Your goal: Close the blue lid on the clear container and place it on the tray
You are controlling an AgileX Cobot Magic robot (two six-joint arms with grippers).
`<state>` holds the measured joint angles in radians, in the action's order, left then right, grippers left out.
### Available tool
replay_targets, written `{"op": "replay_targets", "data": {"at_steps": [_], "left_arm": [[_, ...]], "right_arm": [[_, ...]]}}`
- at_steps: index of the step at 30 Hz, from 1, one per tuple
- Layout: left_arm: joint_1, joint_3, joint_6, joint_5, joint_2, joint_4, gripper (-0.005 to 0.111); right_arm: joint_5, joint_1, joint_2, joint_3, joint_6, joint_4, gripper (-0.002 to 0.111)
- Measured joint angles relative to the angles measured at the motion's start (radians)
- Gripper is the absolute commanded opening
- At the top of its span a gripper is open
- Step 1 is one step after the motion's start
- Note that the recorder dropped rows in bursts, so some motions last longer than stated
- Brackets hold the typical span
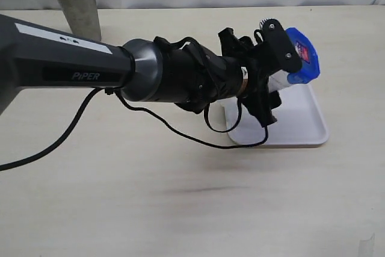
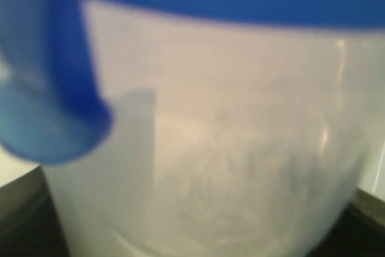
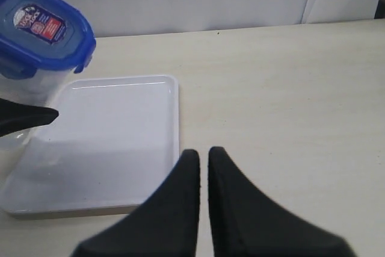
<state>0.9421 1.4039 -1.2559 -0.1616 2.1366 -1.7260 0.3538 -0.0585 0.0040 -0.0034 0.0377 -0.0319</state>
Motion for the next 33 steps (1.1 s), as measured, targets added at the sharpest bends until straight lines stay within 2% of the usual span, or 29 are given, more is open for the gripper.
{"op": "replay_targets", "data": {"at_steps": [7,13,17,19,22,24,28,30,33], "left_arm": [[0.0,0.079,-0.192,0.124,0.0,-0.008,0.0],[0.0,0.126,-0.252,0.162,0.018,-0.016,0.0],[0.0,0.132,-0.261,0.101,0.03,-0.02,0.0],[-0.014,0.133,-0.295,0.029,0.03,-0.02,0.0],[-0.058,0.133,-0.418,-0.039,0.03,-0.02,0.0],[-0.088,0.133,-0.43,-0.029,0.03,-0.02,0.0],[-0.116,0.133,-0.306,0.016,0.03,-0.017,0.0],[-0.116,0.133,-0.258,-0.019,0.03,-0.017,0.0],[-0.117,0.133,-0.245,-0.166,0.022,-0.017,0.0]], "right_arm": [[0.0,0.0,0.0,0.0,0.0,0.0,0.005],[0.0,0.0,0.0,0.0,0.0,0.0,0.005],[0.0,0.0,0.0,0.0,0.0,0.0,0.005],[0.0,0.0,0.0,0.0,0.0,0.0,0.005],[0.0,0.0,0.0,0.0,0.0,0.0,0.005],[0.0,0.0,0.0,0.0,0.0,0.0,0.005],[0.0,0.0,0.0,0.0,0.0,0.0,0.005],[0.0,0.0,0.0,0.0,0.0,0.0,0.005],[0.0,0.0,0.0,0.0,0.0,0.0,0.005]]}}
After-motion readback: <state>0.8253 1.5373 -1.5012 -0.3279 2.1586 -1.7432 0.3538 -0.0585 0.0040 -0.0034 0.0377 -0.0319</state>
